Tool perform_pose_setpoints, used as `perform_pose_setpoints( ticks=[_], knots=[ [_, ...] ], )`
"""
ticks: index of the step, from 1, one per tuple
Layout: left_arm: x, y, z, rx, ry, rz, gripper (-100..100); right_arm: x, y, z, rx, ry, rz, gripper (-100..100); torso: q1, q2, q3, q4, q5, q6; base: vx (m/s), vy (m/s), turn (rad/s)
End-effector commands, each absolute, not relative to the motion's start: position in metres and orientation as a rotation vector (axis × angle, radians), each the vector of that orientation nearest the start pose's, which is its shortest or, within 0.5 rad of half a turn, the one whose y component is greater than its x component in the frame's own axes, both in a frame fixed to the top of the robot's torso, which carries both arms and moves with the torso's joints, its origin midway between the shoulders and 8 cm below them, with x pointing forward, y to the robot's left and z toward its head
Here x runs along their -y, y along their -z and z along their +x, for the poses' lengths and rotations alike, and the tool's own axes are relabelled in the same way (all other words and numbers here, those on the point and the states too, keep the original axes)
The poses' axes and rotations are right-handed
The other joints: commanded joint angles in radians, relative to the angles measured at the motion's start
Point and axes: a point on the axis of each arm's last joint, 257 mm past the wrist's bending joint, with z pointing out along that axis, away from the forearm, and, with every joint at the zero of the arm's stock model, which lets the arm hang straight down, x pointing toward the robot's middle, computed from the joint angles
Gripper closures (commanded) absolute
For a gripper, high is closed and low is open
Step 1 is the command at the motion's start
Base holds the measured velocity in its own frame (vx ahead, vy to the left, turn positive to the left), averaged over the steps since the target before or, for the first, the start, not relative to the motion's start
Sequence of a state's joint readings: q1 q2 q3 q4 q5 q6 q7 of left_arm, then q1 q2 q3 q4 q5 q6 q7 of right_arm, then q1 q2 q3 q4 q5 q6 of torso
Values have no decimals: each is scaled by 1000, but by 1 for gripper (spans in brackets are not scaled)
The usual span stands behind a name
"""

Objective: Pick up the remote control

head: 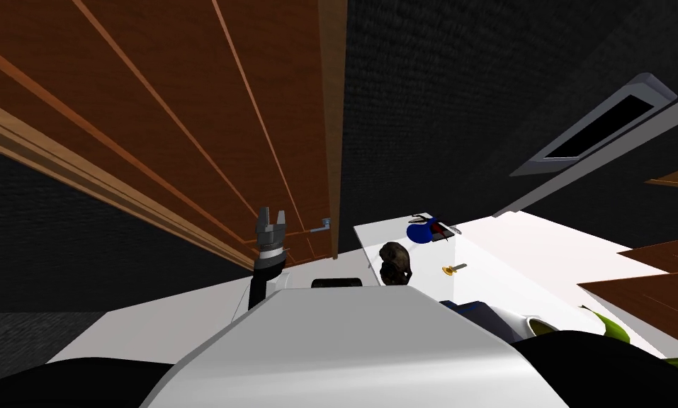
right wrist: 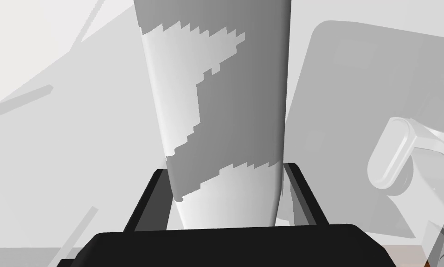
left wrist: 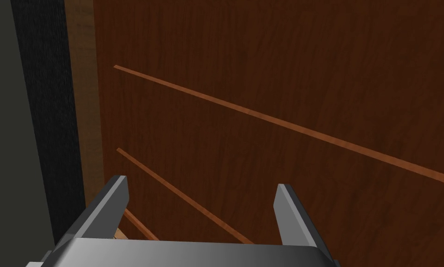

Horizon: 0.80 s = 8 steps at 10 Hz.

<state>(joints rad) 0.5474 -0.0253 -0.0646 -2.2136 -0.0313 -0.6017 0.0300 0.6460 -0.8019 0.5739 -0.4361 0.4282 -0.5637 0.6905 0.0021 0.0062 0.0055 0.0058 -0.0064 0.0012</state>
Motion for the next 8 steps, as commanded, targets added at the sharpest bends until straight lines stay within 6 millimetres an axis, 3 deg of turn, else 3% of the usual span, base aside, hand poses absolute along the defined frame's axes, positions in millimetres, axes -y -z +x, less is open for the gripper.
perform_pose_setpoints(
  ticks=[1,3,4,5,7,8],
  knots=[
    [-261,1,339,-607,1359,-681,0,553,536,-236,-3172,75,-317,100,0,0,0,0,0,0,-41,5,70],
    [-261,1,339,-607,1359,-681,0,543,542,-223,-3143,40,-327,100,0,0,0,0,0,0,-25,-3,15],
    [-261,1,338,-607,1358,-681,0,543,542,-223,-3143,40,-327,100,0,-1,0,0,-1,0,0,0,0],
    [-261,1,338,-607,1358,-681,0,555,533,-235,-3176,84,-303,100,0,-2,-1,0,-1,0,-17,10,70],
    [-261,1,338,-607,1359,-681,0,543,539,-221,-3144,43,-313,100,0,-1,-1,0,0,0,-23,-1,17],
    [-261,1,338,-607,1358,-681,0,555,530,-233,-3177,87,-288,100,0,-1,-1,0,-1,0,-30,13,68]
  ],
)
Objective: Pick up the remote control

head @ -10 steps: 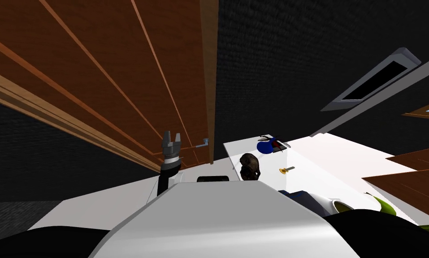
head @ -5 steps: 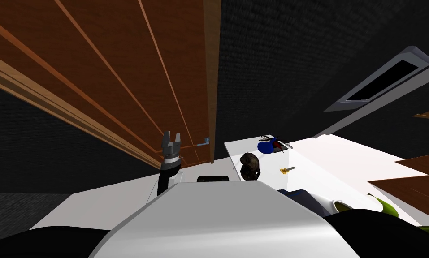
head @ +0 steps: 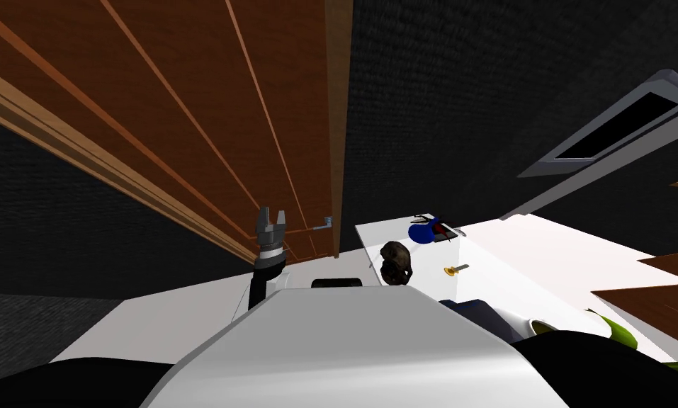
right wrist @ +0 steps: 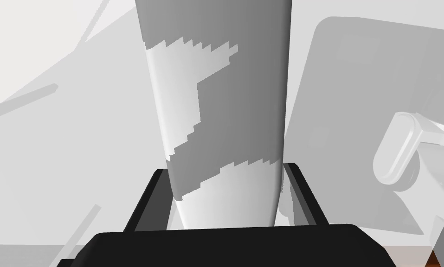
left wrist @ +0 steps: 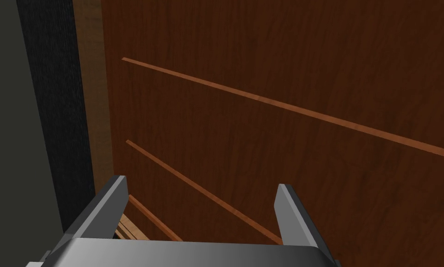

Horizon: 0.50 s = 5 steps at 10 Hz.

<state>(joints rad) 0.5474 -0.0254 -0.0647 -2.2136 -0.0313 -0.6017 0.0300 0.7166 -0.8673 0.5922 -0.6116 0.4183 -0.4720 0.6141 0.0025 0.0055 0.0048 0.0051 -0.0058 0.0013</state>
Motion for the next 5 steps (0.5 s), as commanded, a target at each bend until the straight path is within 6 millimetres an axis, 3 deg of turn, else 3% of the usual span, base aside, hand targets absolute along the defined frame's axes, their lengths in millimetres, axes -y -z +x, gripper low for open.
perform_pose_setpoints(
  ticks=[1,3,4,5],
  knots=[
    [-261,1,339,-607,1359,-681,0,542,537,-219,-3145,45,-298,100,0,0,0,0,0,0,-34,7,37],
    [-261,1,338,-607,1358,-681,0,553,528,-230,-3176,85,-273,100,0,-1,0,0,-1,0,-18,4,32],
    [-261,1,339,-607,1359,-681,0,552,528,-230,-3174,83,-274,100,0,0,0,0,0,0,-30,0,33],
    [-261,1,338,-607,1358,-681,0,540,534,-217,-3146,45,-281,100,0,0,0,0,0,0,-17,-5,-4]
  ],
)
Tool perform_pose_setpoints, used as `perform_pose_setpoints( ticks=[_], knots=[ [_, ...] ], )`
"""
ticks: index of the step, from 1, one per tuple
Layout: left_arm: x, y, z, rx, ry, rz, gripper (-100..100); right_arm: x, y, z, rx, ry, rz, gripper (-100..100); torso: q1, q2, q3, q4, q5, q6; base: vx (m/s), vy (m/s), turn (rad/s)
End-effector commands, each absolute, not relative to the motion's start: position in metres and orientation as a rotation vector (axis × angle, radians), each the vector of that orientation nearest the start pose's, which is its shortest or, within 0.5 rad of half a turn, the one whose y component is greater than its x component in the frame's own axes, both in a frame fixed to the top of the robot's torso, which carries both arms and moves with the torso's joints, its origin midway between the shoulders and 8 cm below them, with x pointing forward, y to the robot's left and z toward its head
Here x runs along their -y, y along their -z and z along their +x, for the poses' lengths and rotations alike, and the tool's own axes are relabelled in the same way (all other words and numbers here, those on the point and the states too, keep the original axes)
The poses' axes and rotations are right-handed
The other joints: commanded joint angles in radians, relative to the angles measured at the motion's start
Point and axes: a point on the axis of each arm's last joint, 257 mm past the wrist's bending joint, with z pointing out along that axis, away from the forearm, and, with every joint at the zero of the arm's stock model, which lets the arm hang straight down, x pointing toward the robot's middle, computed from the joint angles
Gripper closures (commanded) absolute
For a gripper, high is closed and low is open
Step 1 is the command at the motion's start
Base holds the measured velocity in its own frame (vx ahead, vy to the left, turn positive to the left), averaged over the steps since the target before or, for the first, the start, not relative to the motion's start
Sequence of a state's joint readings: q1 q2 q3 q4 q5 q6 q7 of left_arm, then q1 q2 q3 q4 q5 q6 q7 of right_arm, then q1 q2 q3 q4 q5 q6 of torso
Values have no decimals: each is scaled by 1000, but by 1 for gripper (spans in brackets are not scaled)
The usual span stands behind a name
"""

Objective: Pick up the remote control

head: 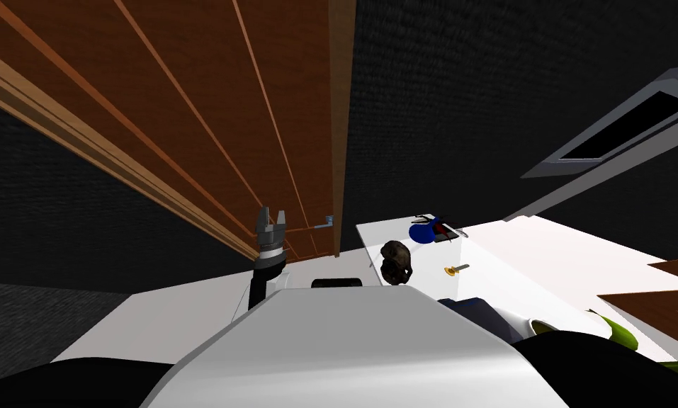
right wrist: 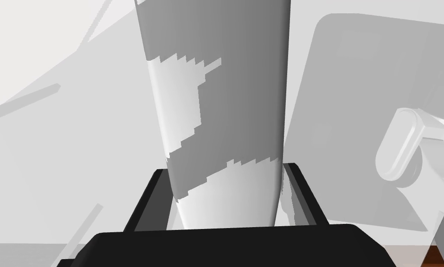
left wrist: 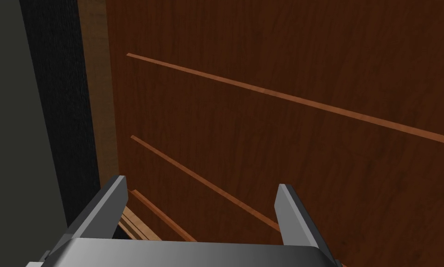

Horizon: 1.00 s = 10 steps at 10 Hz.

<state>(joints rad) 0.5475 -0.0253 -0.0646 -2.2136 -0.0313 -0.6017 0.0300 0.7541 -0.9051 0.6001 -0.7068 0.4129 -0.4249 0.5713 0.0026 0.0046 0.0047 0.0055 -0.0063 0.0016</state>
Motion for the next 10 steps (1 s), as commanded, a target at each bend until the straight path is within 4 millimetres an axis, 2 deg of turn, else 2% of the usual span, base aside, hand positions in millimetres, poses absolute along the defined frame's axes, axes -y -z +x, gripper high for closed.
perform_pose_setpoints(
  ticks=[1,2,3,4,5,6,7,8,9,10],
  knots=[
    [-261,1,338,-607,1358,-681,0,547,527,-225,-3169,73,-259,100,0,0,0,0,0,0,-28,2,71],
    [-261,1,339,-607,1359,-681,0,537,531,-215,-3148,43,-264,100,0,0,0,0,1,0,-32,1,35],
    [-261,1,338,-607,1358,-681,0,545,523,-225,-3175,76,-240,100,0,0,0,0,0,0,-41,10,67],
    [-261,1,339,-607,1359,-681,0,534,527,-214,-3152,41,-245,100,0,1,0,0,1,0,-35,9,31],
    [-261,1,338,-607,1359,-681,0,543,518,-226,-3183,81,-219,100,1,1,0,0,0,0,-33,17,73],
    [-261,1,339,-607,1359,-681,0,532,522,-216,-3161,45,-224,100,1,1,0,-1,1,0,-31,6,28],
    [-261,1,338,-607,1358,-681,0,537,515,-224,-3185,74,-199,100,1,1,0,0,1,1,-38,10,57],
    [-261,1,339,-607,1359,-681,0,522,520,-211,-3156,26,-205,100,1,1,0,-1,1,1,-35,2,31],
    [-261,1,338,-607,1358,-681,0,528,517,-218,-3168,48,-206,100,1,1,0,0,0,1,-11,2,2],
    [-261,1,338,-607,1358,-681,0,526,518,-216,-3166,44,-203,0,1,0,0,-1,1,1,0,0,0]
  ],
)
